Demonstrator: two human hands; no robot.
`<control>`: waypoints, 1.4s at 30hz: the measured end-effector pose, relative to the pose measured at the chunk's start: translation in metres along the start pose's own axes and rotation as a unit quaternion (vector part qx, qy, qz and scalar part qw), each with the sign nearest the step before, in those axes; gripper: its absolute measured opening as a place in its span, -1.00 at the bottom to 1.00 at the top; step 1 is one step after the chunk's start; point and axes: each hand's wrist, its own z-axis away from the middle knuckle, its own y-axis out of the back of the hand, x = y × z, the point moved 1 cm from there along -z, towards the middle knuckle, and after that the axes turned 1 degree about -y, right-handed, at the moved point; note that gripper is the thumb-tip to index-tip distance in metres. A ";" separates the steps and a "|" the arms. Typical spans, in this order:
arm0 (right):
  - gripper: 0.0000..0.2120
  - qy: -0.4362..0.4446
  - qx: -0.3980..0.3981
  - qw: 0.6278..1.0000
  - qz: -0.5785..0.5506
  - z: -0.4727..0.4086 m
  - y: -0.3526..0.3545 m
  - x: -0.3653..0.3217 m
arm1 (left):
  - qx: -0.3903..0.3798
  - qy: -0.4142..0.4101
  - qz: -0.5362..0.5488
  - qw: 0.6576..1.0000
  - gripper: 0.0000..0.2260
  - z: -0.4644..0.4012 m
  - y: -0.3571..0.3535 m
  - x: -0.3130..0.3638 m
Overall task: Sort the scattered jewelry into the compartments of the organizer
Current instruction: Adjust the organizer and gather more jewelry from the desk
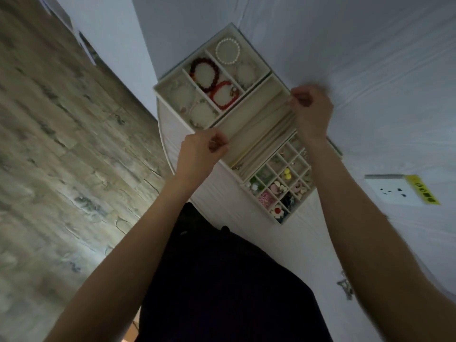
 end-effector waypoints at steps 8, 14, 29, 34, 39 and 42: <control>-0.79 0.118 -0.082 0.968 0.206 -0.009 -0.007 0.005 | 0.038 -0.144 -0.205 0.967 -0.89 0.011 -0.022 -0.006; -0.73 0.159 -0.061 0.943 0.285 -0.002 -0.003 0.013 | 0.087 -0.194 -0.330 0.920 -0.83 0.026 -0.014 -0.015; -0.54 0.237 -0.130 0.871 0.411 -0.007 -0.021 0.027 | -0.037 -0.219 -0.431 0.875 -0.77 0.020 -0.023 -0.020; -0.56 0.260 -0.141 0.874 0.385 0.001 -0.015 0.020 | -0.008 -0.220 -0.401 0.889 -0.80 0.025 -0.011 -0.021; -0.57 0.281 -0.176 0.858 0.392 0.011 -0.013 0.022 | -0.008 -0.230 -0.443 0.867 -0.79 0.018 -0.019 -0.012; -0.55 0.268 -0.158 0.858 0.409 0.008 -0.011 0.024 | -0.022 -0.233 -0.456 0.859 -0.82 0.018 -0.021 -0.012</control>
